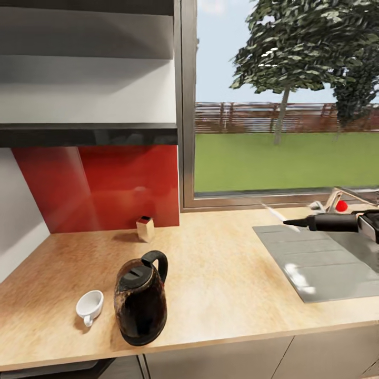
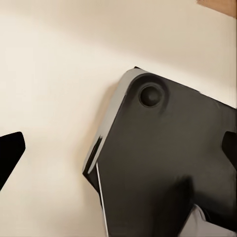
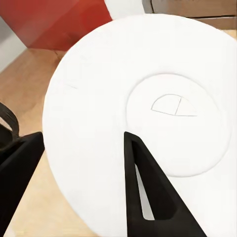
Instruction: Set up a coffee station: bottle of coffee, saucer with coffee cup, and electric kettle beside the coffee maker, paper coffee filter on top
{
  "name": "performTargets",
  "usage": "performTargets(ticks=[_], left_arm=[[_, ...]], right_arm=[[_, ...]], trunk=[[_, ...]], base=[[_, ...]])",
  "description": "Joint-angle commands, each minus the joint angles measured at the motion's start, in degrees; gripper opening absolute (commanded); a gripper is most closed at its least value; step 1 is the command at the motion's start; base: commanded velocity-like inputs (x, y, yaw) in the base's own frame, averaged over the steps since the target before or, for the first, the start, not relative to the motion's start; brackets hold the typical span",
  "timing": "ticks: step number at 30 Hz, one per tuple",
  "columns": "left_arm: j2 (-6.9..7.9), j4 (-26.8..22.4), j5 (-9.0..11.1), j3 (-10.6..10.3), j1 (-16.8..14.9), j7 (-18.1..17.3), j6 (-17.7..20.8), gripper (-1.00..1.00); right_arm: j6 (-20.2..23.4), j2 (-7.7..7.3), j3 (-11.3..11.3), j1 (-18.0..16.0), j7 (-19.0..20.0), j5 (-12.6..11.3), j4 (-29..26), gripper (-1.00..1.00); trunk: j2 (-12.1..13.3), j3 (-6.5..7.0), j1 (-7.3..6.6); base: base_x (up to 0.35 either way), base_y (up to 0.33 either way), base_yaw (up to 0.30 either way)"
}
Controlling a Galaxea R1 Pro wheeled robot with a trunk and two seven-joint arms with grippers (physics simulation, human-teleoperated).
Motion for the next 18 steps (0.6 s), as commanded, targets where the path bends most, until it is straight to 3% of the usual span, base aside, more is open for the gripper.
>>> performTargets(ticks=[1,4,5,10,18], left_arm=[[-0.11,-0.1,0.5,-0.1,0.0,-0.1,0.0,1.00],[-0.45,-0.3,0.6,0.0,0.0,0.6,0.0,1.00],[-0.52,-0.2,0.7,0.1,0.0,1.1,0.0,1.00],[-0.46,-0.1,0.7,0.1,0.0,1.9,-0.1,1.00],[-0.27,-0.1,0.7,0.0,0.0,2.0,0.2,1.00]], right_arm=[[0.4,-0.18,-0.6,0.0,0.1,0.5,0.1,-1.00],[-0.2,-1.26,-0.7,0.2,0.1,0.9,0.0,-1.00],[0.4,-2.97,-0.7,0.2,0.2,2.0,0.2,-1.00],[0.6,-3.76,-0.7,0.2,0.3,2.1,0.2,-1.00],[0.0,-4.70,-0.8,0.8,0.1,1.7,-0.9,-1.00]], trunk=[[-0.1,-0.02,0.04],[-0.1,0.26,0.04],[-0.1,0.35,0.04],[-0.1,0.78,0.04],[-0.1,0.88,0.04]], base=[[0.000,0.000,-0.111],[0.000,0.000,-0.110],[0.000,0.000,-0.110],[-0.049,0.000,-0.101],[-0.247,0.000,-0.042]])
